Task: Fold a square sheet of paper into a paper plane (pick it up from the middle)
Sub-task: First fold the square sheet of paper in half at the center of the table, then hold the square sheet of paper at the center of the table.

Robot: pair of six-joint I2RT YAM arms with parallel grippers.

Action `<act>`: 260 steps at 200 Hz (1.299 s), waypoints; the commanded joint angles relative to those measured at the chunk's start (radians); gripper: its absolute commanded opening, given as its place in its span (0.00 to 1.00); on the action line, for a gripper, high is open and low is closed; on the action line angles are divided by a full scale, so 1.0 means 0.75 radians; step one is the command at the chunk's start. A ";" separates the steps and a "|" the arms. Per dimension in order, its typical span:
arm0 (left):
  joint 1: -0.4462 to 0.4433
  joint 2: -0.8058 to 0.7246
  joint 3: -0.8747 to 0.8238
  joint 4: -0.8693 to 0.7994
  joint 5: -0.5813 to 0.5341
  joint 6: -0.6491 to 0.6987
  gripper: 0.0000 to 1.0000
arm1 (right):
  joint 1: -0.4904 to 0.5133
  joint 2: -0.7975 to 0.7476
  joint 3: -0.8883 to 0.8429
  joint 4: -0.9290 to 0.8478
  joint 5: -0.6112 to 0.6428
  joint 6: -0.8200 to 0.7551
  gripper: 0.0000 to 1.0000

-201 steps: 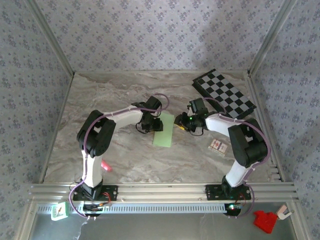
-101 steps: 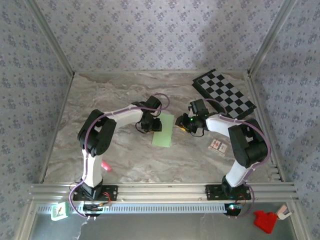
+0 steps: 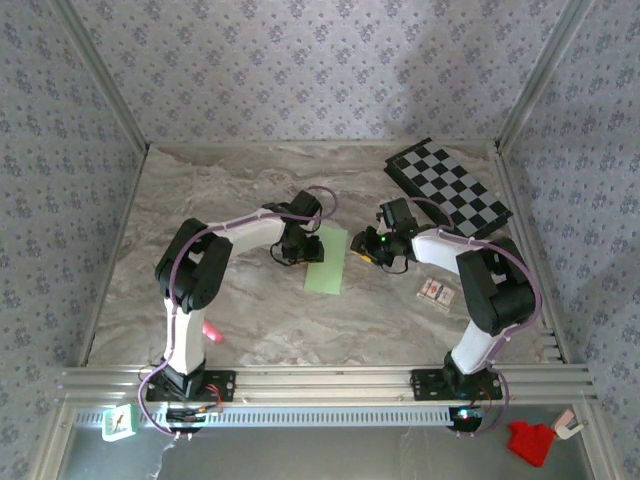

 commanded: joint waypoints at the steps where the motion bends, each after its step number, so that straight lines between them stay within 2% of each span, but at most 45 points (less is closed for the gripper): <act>1: 0.002 0.070 -0.015 -0.010 0.006 -0.008 0.35 | 0.001 -0.014 -0.010 -0.003 -0.009 -0.019 0.34; 138: -0.009 0.105 -0.026 -0.018 0.017 -0.004 0.36 | 0.102 0.088 0.048 0.126 -0.165 -0.019 0.34; 260: -0.013 0.102 -0.049 -0.010 0.025 0.023 0.37 | 0.140 0.193 0.102 0.121 -0.168 -0.003 0.30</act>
